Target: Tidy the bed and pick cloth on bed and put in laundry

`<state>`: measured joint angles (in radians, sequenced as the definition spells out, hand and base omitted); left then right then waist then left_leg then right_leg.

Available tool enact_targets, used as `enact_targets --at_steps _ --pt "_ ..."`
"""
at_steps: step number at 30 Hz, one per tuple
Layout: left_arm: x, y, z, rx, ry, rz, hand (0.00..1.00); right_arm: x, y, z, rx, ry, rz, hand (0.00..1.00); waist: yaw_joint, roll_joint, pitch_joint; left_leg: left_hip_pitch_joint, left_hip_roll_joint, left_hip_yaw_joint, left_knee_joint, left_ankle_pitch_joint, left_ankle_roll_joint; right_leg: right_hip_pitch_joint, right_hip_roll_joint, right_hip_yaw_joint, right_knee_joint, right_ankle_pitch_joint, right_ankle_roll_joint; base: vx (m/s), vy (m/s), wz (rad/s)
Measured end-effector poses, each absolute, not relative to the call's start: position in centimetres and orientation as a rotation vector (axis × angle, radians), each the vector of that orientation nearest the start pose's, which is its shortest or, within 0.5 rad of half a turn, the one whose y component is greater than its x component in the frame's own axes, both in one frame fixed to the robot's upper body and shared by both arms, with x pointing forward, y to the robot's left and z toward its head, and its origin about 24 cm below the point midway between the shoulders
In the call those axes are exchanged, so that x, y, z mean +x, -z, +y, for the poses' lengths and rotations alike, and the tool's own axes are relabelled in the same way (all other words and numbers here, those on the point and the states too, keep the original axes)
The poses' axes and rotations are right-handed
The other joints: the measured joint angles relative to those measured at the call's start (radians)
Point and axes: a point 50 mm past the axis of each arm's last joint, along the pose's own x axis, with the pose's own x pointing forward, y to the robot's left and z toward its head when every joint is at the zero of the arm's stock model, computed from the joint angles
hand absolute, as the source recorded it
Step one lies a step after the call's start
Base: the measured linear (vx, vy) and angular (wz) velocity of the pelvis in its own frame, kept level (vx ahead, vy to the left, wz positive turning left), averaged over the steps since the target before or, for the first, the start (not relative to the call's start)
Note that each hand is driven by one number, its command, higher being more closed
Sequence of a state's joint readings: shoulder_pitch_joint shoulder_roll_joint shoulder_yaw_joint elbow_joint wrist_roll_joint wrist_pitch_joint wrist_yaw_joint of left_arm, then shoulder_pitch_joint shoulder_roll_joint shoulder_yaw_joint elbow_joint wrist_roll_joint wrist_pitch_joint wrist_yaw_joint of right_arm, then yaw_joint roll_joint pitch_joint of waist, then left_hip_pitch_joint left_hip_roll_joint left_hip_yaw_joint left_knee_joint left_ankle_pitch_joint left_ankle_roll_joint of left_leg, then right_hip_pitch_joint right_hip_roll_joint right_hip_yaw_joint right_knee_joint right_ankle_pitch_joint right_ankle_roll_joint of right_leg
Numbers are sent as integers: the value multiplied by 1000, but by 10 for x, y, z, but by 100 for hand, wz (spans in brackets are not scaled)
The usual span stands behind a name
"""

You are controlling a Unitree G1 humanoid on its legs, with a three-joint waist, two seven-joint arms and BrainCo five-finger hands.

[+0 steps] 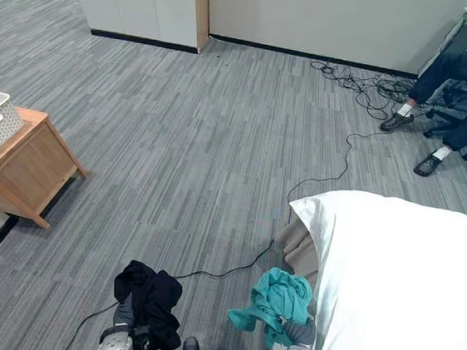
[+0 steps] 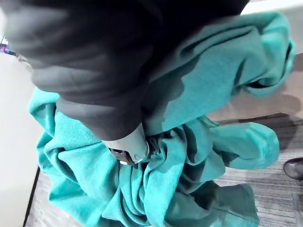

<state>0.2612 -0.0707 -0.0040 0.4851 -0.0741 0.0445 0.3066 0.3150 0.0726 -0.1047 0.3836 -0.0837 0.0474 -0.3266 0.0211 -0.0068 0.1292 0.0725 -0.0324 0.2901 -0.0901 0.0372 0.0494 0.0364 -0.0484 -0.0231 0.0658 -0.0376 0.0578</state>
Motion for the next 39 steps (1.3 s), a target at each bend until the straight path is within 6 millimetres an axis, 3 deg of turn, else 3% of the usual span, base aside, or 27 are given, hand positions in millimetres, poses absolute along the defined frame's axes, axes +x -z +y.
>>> enact_targets --at_steps 7,8,10,12,13,14,15,16,18,19,21,22,23,24,25,27,28,31,32,33,34,35,36,37,38,39 --pt "119 128 167 -36 -414 874 100 101 125 -189 -78 497 886 100 2 -16 -16 38 14 6 -2 -13 -21 59 13 -13 -37 0 0 6 -52 -3" --pt "117 130 172 -38 -428 886 100 96 127 -193 -75 515 907 100 -3 -18 -14 35 15 -11 19 -30 -42 75 10 -37 -40 -9 -9 -15 -74 38" --pt "120 129 176 -56 -448 876 100 92 128 -198 -67 540 926 100 -2 -10 -3 -25 40 -14 159 -118 -70 91 10 -87 -33 -30 -31 20 -116 53" --pt "119 129 184 -69 -481 873 100 96 126 -206 -81 549 915 100 3 0 23 -105 131 29 416 -246 -143 142 21 -149 -41 -59 -50 46 -66 53" --pt "118 129 185 -69 -486 875 100 98 125 -208 -87 550 909 100 7 10 28 -121 147 30 463 -252 -154 151 27 -153 -43 -68 -60 69 -15 49" --pt "118 129 188 -65 -495 872 100 106 123 -213 -94 554 891 100 11 7 35 -190 174 45 587 -243 -154 160 23 -158 -44 -77 -67 96 -13 39" --pt "119 128 190 -58 -495 868 100 114 121 -216 -96 554 878 100 18 -5 43 -240 176 64 630 -267 -116 157 -1 -170 -44 -80 -66 87 0 32" --pt "120 127 191 -52 -494 863 100 119 120 -218 -100 555 870 100 20 -9 48 -266 175 77 626 -272 -108 151 -16 -172 -44 -84 -62 92 21 20" --pt "123 125 193 -43 -493 849 100 132 113 -231 -134 562 828 100 22 -6 61 -329 162 120 484 -245 -125 158 -75 -196 -53 -107 -25 239 89 27" --pt "123 125 193 -29 -487 849 100 132 112 -238 -127 594 822 100 26 -2 61 -310 148 127 331 -180 -113 168 -94 -206 -52 -125 2 328 135 24" --pt "120 126 194 -16 -484 857 100 131 113 -239 -134 593 830 100 31 6 58 -300 157 118 287 -168 -115 190 -96 -212 -49 -154 26 382 172 13" --pt "119 125 198 4 -475 856 100 125 120 -235 -143 569 875 100 41 -38 52 -295 130 125 338 -135 -94 206 -155 -232 23 -210 73 507 164 8" --pt "123 124 199 11 -464 846 100 120 123 -234 -154 560 903 100 49 -46 55 -276 111 123 347 -132 -86 152 -191 -227 211 -249 110 618 187 11" --pt "126 123 200 14 -460 842 100 122 124 -233 -154 550 906 100 48 -50 61 -262 106 122 351 -141 -74 95 -214 -218 345 -244 110 487 134 9" --pt "130 121 203 29 -450 830 100 129 124 -223 -130 520 895 100 36 -60 94 -183 90 107 329 -160 -44 -62 -255 -163 736 -127 64 474 168 21" --pt "131 120 208 70 -431 833 100 132 125 -214 -106 492 895 100 2 -55 133 -59 86 51 279 -188 -29 -152 -245 -183 958 -148 48 451 109 55" --pt "130 121 208 77 -427 837 100 131 126 -214 -107 492 896 100 -6 -54 134 -29 86 36 259 -190 -27 -168 -241 -203 962 -159 38 557 60 75" --pt "138 119 205 79 -411 825 100 133 123 -216 -111 497 876 100 -12 -50 136 89 92 -25 181 -214 -41 -308 -223 -305 703 -190 24 621 -59 71" --pt "144 120 204 77 -402 822 100 138 121 -217 -111 495 864 100 -18 -43 139 107 104 -51 169 -225 -51 -347 -196 -299 439 -137 26 486 -182 107" --pt "150 119 203 76 -398 815 100 143 119 -216 -108 491 850 100 -32 -45 140 127 105 -90 153 -246 -73 -375 -188 -254 157 -46 58 760 -328 112" --pt "150 119 203 75 -400 819 100 145 118 -216 -107 490 844 100 -35 -47 143 143 105 -103 149 -257 -89 -384 -192 -222 99 -24 68 829 -422 107" --pt "147 122 204 75 -407 836 100 150 116 -216 -107 480 832 100 -35 -48 152 217 124 -114 132 -296 -140 -402 -186 -153 35 7 80 721 -399 69" --pt "139 124 206 75 -420 855 100 150 116 -214 -110 470 833 100 -34 -41 150 256 143 -119 128 -316 -151 -396 -179 -142 43 8 71 784 -462 81" --pt "131 126 211 86 -434 867 100 149 117 -211 -117 440 836 100 -36 -39 148 302 160 -125 145 -338 -173 -390 -170 -134 105 43 57 781 -516 73" --pt "124 127 216 86 -461 879 100 153 117 -207 -133 399 835 100 -33 -25 150 248 231 -137 351 -344 -182 -395 -154 -149 238 118 42 928 -747 88" --pt "121 128 214 64 -482 881 100 163 113 -207 -141 373 806 100 -28 15 153 106 328 -153 666 -289 -104 -347 -114 -199 245 125 14 731 -681 70"
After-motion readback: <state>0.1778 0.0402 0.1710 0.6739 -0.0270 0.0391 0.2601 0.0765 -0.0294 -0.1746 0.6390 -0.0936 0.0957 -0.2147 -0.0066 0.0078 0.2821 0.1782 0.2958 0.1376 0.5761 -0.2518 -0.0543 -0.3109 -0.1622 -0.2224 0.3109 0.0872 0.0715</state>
